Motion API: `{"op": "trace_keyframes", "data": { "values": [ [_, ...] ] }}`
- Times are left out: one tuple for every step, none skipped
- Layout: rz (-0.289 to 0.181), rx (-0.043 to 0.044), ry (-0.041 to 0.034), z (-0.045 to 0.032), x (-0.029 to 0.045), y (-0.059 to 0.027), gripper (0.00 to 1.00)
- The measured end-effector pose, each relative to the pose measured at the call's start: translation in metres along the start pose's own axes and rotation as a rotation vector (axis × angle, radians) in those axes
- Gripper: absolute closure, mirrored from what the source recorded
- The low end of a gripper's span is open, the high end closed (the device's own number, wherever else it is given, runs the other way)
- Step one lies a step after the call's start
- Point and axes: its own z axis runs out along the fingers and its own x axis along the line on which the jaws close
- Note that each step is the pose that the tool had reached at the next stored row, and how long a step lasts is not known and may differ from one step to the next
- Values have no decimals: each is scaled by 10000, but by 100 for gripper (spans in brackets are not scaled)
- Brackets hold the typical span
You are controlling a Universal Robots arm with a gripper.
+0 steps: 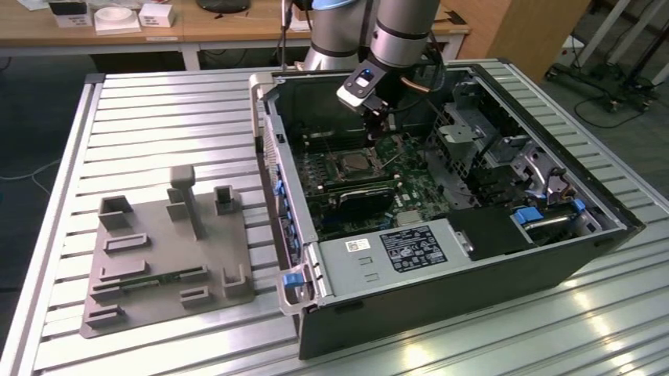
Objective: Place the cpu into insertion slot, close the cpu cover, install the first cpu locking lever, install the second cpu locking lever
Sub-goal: 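Close the cpu cover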
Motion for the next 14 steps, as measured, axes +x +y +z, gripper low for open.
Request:
{"op": "trace_keyframes", "data": {
  "values": [
    [0, 0, 0, 0, 0, 0, 90],
    [0, 0, 0, 0, 0, 0, 90],
    [0, 0, 0, 0, 0, 0, 90],
    [0, 0, 0, 0, 0, 0, 90],
    [0, 0, 0, 0, 0, 1, 90],
    [0, 0, 0, 0, 0, 1, 90],
    [0, -1, 1, 0, 0, 1, 90],
    [0, 1, -1, -3, 1, 1, 90],
    [0, 1, -2, -9, 1, 1, 90],
    [0, 0, -1, -16, 1, 1, 90],
    [0, 0, -1, -26, 1, 0, 90],
    [0, 0, -1, -37, 1, 0, 90],
    [0, 0, -1, -49, 1, 0, 90],
    [1, 0, 0, -63, 2, 0, 90]
  ]
}}
